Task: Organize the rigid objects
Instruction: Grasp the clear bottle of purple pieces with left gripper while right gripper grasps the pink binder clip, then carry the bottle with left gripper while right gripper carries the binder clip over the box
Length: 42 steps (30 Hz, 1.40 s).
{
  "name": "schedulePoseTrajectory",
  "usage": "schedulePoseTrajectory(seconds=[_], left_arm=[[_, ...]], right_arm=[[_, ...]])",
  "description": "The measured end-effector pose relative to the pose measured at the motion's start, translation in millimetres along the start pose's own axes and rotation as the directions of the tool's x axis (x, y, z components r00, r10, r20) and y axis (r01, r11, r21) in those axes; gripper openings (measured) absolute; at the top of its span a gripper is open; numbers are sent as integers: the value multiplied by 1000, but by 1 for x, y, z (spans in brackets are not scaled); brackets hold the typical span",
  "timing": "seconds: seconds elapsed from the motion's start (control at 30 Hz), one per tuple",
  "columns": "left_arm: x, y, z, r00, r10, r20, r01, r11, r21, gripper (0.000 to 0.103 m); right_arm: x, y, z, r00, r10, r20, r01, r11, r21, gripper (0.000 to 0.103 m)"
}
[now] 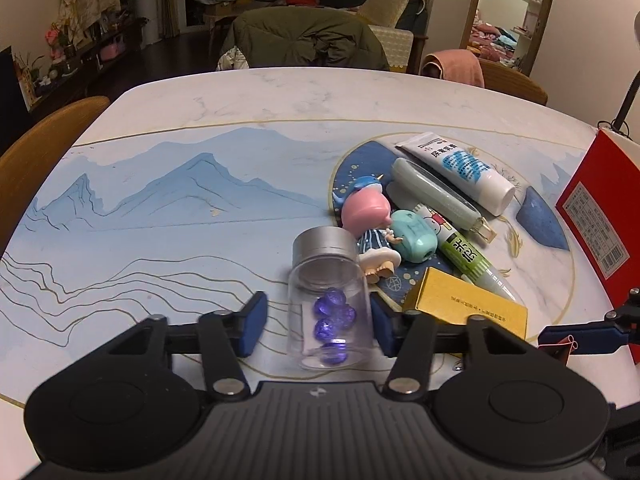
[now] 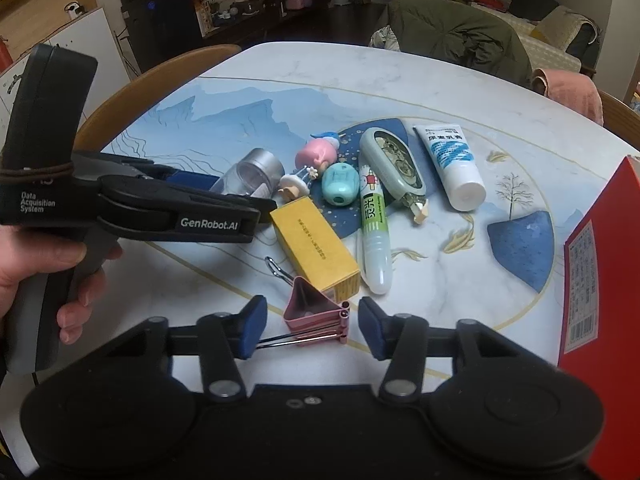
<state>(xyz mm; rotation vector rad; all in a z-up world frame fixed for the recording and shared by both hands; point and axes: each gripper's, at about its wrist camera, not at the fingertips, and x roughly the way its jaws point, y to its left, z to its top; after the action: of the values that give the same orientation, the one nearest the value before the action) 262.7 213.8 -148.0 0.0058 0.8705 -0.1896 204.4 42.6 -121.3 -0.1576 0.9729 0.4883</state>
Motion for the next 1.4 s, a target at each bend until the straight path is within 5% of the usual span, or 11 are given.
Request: schedulePoseTrajectory(seconds=[0.27,0.83,1.4], left_arm=[[-8,-2,-1,1000,3,1,-3,1000,-4,40],[-69,-11,-6,998,-43,39,46,996,-77,40],[-130,-90,7,979,-179,96,180,984,-4,40]], right_arm=[[-6,-1,-2,1000,-11,16,11,1000,-3,30],[-68,-19,-15,996,5,85,-13,995,96,29],[-163,-83,-36,981,-10,196,-34,975,218,29]])
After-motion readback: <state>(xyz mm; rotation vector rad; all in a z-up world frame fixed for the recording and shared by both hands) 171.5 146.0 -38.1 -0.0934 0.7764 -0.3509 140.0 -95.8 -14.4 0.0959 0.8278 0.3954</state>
